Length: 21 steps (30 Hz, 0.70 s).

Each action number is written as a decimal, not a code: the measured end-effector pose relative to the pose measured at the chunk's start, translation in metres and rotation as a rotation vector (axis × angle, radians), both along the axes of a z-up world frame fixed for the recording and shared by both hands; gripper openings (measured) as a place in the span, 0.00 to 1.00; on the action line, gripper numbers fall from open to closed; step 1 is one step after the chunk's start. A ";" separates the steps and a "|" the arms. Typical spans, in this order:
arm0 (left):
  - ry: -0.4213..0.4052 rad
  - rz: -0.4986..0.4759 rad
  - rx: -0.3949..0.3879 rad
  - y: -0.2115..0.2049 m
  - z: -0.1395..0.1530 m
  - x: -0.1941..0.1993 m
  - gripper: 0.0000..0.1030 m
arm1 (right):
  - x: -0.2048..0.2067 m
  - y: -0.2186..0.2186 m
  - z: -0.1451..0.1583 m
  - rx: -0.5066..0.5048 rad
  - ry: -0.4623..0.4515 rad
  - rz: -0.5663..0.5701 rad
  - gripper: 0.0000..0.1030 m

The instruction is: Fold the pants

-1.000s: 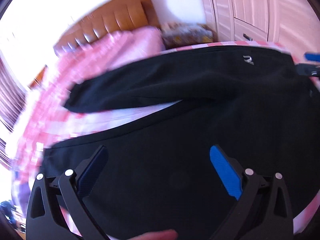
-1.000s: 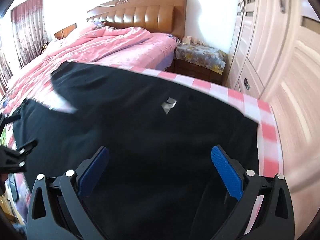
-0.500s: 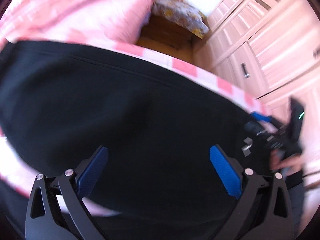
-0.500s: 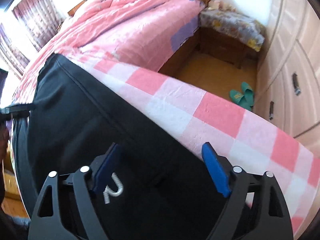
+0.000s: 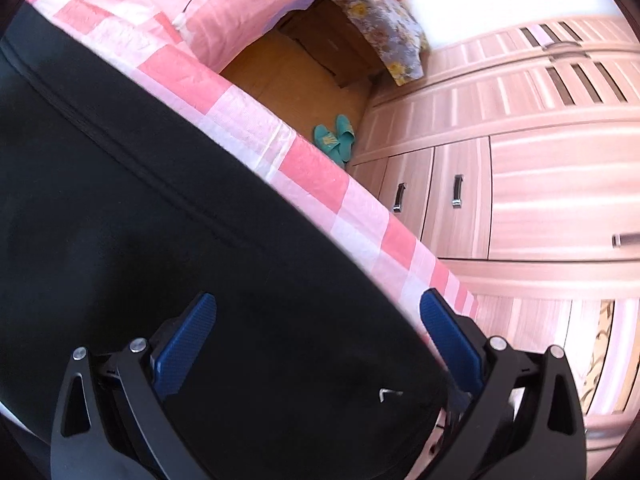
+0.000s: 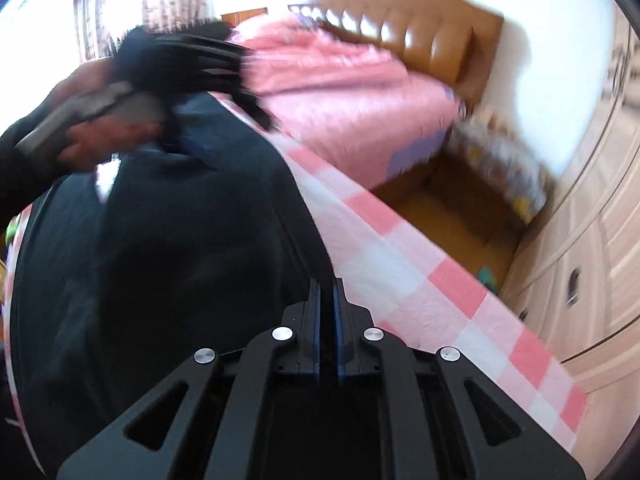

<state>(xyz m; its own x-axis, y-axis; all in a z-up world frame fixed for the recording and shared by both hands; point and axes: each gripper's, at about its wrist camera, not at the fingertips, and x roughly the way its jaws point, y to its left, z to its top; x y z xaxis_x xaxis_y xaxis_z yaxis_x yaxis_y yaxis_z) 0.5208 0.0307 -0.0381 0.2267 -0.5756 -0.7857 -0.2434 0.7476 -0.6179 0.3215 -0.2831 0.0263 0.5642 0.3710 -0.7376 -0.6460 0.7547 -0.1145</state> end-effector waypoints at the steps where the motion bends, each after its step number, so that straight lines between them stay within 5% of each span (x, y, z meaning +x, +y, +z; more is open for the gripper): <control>1: 0.006 0.005 0.010 0.000 0.000 -0.002 0.98 | -0.014 0.006 0.005 -0.015 -0.034 0.000 0.09; 5: 0.011 0.020 0.106 0.001 -0.002 -0.003 0.94 | -0.062 0.028 0.019 -0.049 -0.109 0.021 0.09; 6: 0.002 0.022 0.130 0.003 -0.001 -0.007 0.70 | -0.076 0.038 0.019 -0.088 -0.141 0.023 0.09; 7: -0.002 0.027 0.165 0.007 0.000 -0.012 0.28 | -0.085 0.044 0.018 -0.114 -0.165 0.017 0.09; 8: -0.015 0.027 0.199 0.011 0.004 -0.020 0.13 | -0.094 0.048 0.018 -0.127 -0.183 0.004 0.09; 11: -0.155 0.037 0.138 0.030 0.037 -0.062 0.10 | -0.125 0.046 0.021 -0.125 -0.240 -0.060 0.09; 16: -0.681 -0.008 0.178 0.046 0.131 -0.223 0.10 | -0.213 0.049 0.040 -0.041 -0.356 -0.148 0.09; 18: -0.807 -0.047 0.234 0.048 0.131 -0.294 0.11 | -0.248 0.047 0.031 0.010 -0.325 -0.171 0.09; 21: -0.794 -0.075 0.319 0.055 0.086 -0.363 0.15 | -0.284 0.048 -0.008 0.043 -0.166 -0.193 0.16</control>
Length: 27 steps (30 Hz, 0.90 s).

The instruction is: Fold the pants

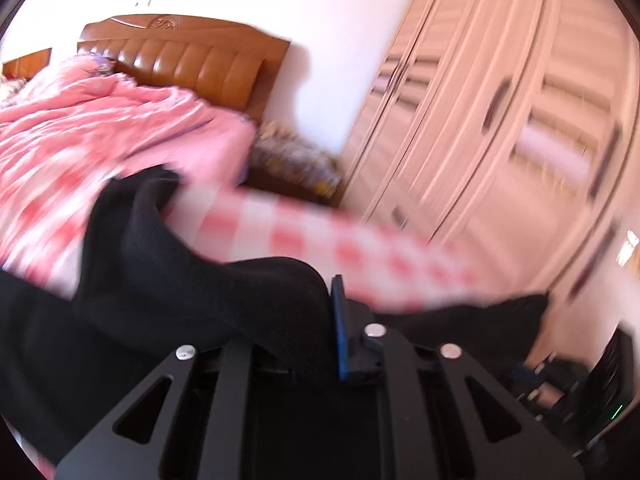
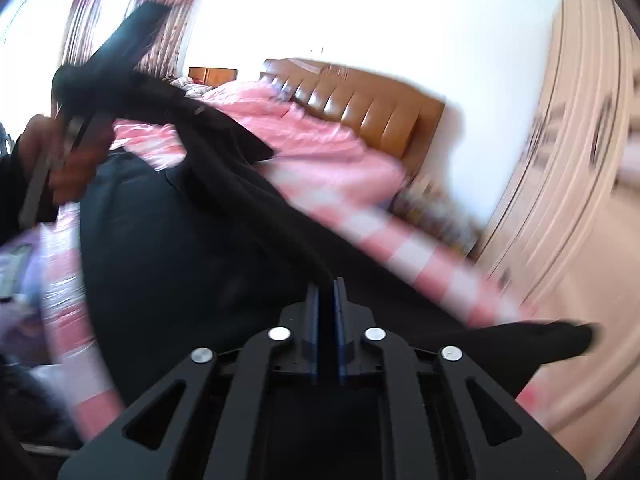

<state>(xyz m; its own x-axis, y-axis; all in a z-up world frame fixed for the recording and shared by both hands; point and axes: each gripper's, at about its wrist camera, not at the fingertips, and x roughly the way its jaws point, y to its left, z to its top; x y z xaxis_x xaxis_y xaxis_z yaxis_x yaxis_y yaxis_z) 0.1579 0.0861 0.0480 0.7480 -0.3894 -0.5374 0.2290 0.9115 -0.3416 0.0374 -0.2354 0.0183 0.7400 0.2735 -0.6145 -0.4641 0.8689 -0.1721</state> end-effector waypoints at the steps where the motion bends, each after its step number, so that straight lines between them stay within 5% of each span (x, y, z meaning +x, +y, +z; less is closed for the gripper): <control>1: 0.041 0.004 0.005 0.003 -0.020 -0.010 0.15 | -0.008 -0.001 -0.013 0.001 0.052 -0.015 0.26; 3: 0.172 0.011 -0.020 0.011 -0.067 -0.019 0.18 | -0.024 -0.014 -0.030 0.072 0.136 -0.066 0.37; 5: 0.240 0.026 -0.043 0.016 -0.090 -0.021 0.33 | -0.042 -0.036 -0.026 0.176 0.156 -0.157 0.52; 7: 0.265 0.043 -0.080 0.022 -0.098 -0.020 0.65 | -0.058 -0.064 -0.016 0.279 0.126 -0.247 0.77; 11: 0.285 0.023 -0.209 0.030 -0.100 -0.019 0.73 | -0.080 -0.129 -0.005 0.451 0.101 -0.434 0.77; 15: 0.304 0.031 -0.236 0.032 -0.102 -0.019 0.73 | -0.078 -0.180 -0.017 0.552 0.156 -0.580 0.76; 20: 0.309 0.036 -0.227 0.028 -0.106 -0.014 0.73 | -0.060 -0.196 -0.035 0.586 0.194 -0.608 0.70; 22: 0.312 0.044 -0.215 0.026 -0.105 -0.012 0.63 | -0.043 -0.192 -0.044 0.574 0.232 -0.590 0.48; 23: 0.308 0.045 -0.209 0.026 -0.103 -0.012 0.50 | -0.041 -0.191 -0.044 0.545 0.232 -0.611 0.44; 24: 0.312 0.035 -0.188 0.023 -0.100 -0.010 0.25 | -0.040 -0.188 -0.041 0.523 0.211 -0.607 0.39; 25: 0.313 0.031 -0.161 0.019 -0.096 -0.008 0.17 | -0.040 -0.186 -0.036 0.507 0.190 -0.597 0.28; 27: 0.259 0.012 -0.139 0.016 -0.078 -0.012 0.11 | -0.046 -0.182 -0.018 0.477 0.137 -0.587 0.23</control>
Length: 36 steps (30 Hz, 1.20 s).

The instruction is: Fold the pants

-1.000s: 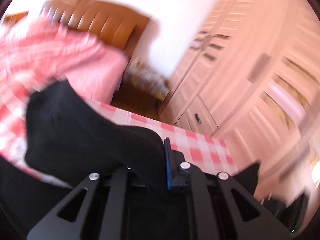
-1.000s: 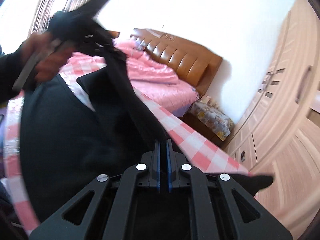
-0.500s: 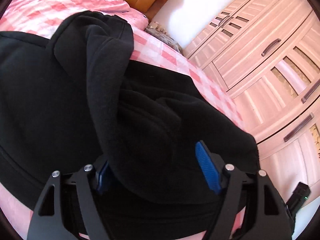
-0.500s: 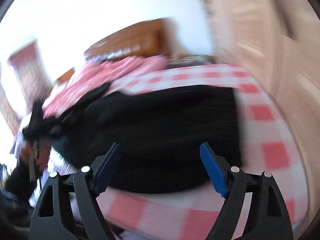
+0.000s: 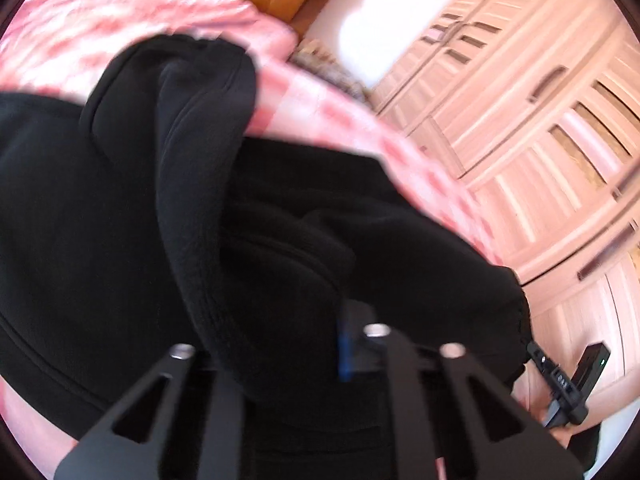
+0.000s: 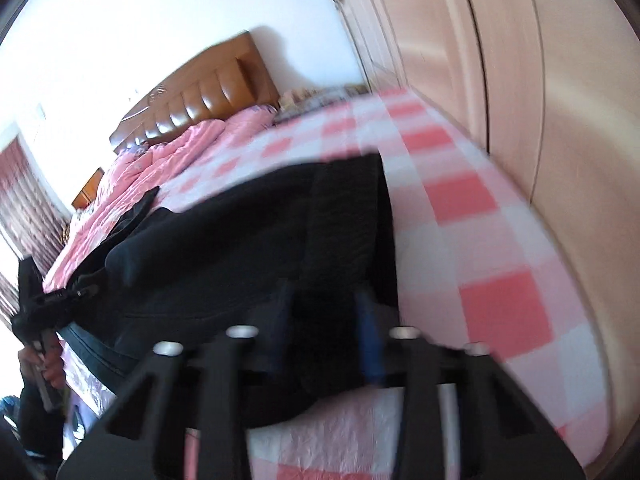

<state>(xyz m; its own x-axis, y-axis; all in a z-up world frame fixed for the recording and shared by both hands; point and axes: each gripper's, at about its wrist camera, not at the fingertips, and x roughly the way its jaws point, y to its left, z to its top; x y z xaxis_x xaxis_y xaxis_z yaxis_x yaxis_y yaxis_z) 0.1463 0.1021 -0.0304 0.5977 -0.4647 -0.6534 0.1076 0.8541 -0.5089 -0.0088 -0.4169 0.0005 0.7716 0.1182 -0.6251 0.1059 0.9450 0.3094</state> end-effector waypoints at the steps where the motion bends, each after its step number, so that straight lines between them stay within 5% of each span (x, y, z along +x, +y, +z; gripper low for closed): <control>1: -0.040 0.000 0.017 -0.001 0.012 -0.003 0.11 | -0.004 0.001 0.011 -0.011 -0.024 -0.001 0.20; 2: -0.074 0.001 0.037 -0.002 0.024 -0.008 0.11 | -0.007 0.000 0.018 -0.036 -0.038 -0.020 0.05; 7: -0.107 -0.043 0.072 0.007 0.058 -0.037 0.11 | -0.029 -0.011 0.035 -0.054 -0.037 -0.028 0.06; 15: 0.072 -0.072 0.179 -0.001 -0.015 -0.058 0.11 | -0.036 -0.010 -0.013 -0.075 0.081 -0.056 0.06; 21: -0.028 -0.048 0.198 -0.001 0.006 -0.065 0.12 | -0.036 0.001 0.016 -0.136 -0.001 -0.034 0.06; 26: 0.037 -0.066 0.273 -0.009 -0.022 -0.064 0.17 | -0.030 -0.006 -0.022 -0.135 0.118 -0.041 0.07; 29: -0.029 -0.079 0.352 -0.015 -0.018 -0.075 0.31 | -0.034 -0.002 -0.018 -0.174 0.126 -0.037 0.16; 30: -0.042 -0.075 0.392 -0.016 -0.016 -0.078 0.64 | -0.033 0.001 -0.010 -0.202 0.134 -0.034 0.19; 31: -0.080 -0.046 0.453 -0.016 -0.009 -0.082 0.90 | -0.033 0.005 -0.003 -0.230 0.130 -0.040 0.41; 32: -0.117 -0.020 0.485 -0.014 -0.005 -0.086 0.93 | -0.033 0.010 0.006 -0.266 0.109 -0.054 0.60; 33: -0.169 0.020 0.539 -0.011 0.003 -0.091 0.93 | -0.035 0.018 0.019 -0.312 0.051 -0.071 0.96; 36: -0.220 0.096 0.639 0.000 0.023 -0.091 0.94 | -0.029 0.047 0.045 -0.400 -0.060 -0.033 0.96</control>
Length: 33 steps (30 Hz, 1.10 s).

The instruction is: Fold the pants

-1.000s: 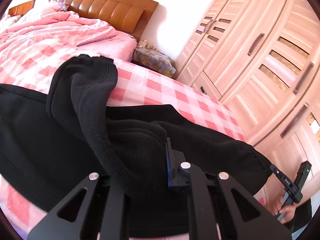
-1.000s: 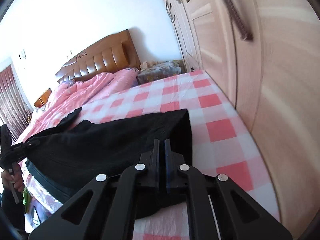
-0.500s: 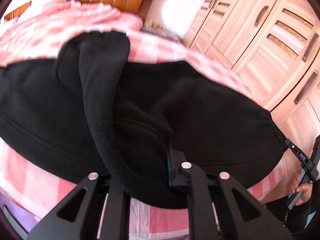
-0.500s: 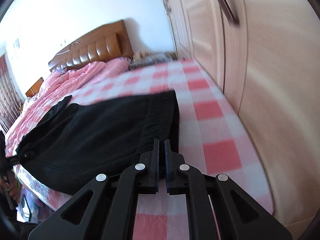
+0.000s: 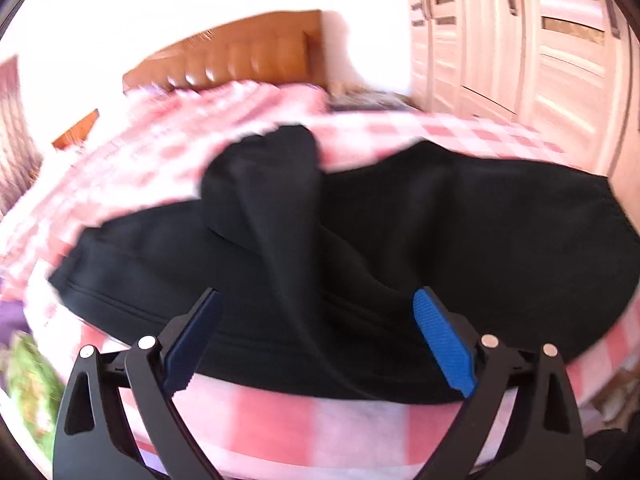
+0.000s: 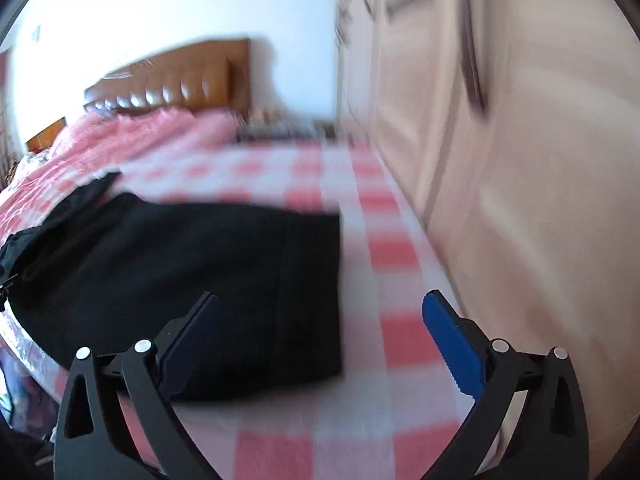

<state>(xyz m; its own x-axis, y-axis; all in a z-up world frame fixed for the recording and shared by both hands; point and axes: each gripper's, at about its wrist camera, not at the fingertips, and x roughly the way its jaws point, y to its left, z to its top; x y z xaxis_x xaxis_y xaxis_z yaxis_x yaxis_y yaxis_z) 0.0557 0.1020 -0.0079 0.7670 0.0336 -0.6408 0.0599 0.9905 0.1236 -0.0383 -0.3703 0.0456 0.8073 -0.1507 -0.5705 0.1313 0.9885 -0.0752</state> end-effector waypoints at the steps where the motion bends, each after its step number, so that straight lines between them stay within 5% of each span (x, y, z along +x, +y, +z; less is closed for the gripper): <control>1: -0.009 0.015 0.003 0.004 0.005 0.003 0.97 | 0.007 0.010 0.004 -0.019 -0.011 0.033 0.96; 5: -0.020 0.073 0.006 0.020 0.035 0.039 0.98 | 0.059 0.054 0.004 -0.022 0.048 0.208 0.96; 10: 0.130 0.076 0.029 0.010 0.056 0.159 0.98 | 0.145 0.122 -0.022 0.039 0.164 0.384 0.96; 15: 0.338 0.116 0.032 -0.005 0.013 0.275 0.94 | 0.202 0.165 -0.056 0.112 0.265 0.389 0.95; 20: 0.369 0.136 0.081 -0.018 -0.030 0.320 0.89 | 0.205 0.176 -0.070 0.093 0.310 0.380 0.96; 26: 0.333 0.154 0.133 -0.020 -0.047 0.351 0.87 | 0.206 0.181 -0.075 0.062 0.334 0.375 0.96; 27: 0.325 0.156 0.122 -0.017 -0.047 0.354 0.84 | 0.206 0.181 -0.076 0.058 0.335 0.374 0.96; 29: 0.323 0.145 0.050 -0.009 -0.045 0.357 0.38 | 0.207 0.181 -0.076 0.057 0.338 0.375 0.96; 30: 0.321 0.172 0.076 -0.007 -0.044 0.357 0.15 | 0.207 0.180 -0.077 0.065 0.340 0.375 0.96; 33: 0.279 0.148 0.050 0.001 -0.032 0.347 0.08 | 0.208 0.175 -0.076 0.093 0.342 0.377 0.96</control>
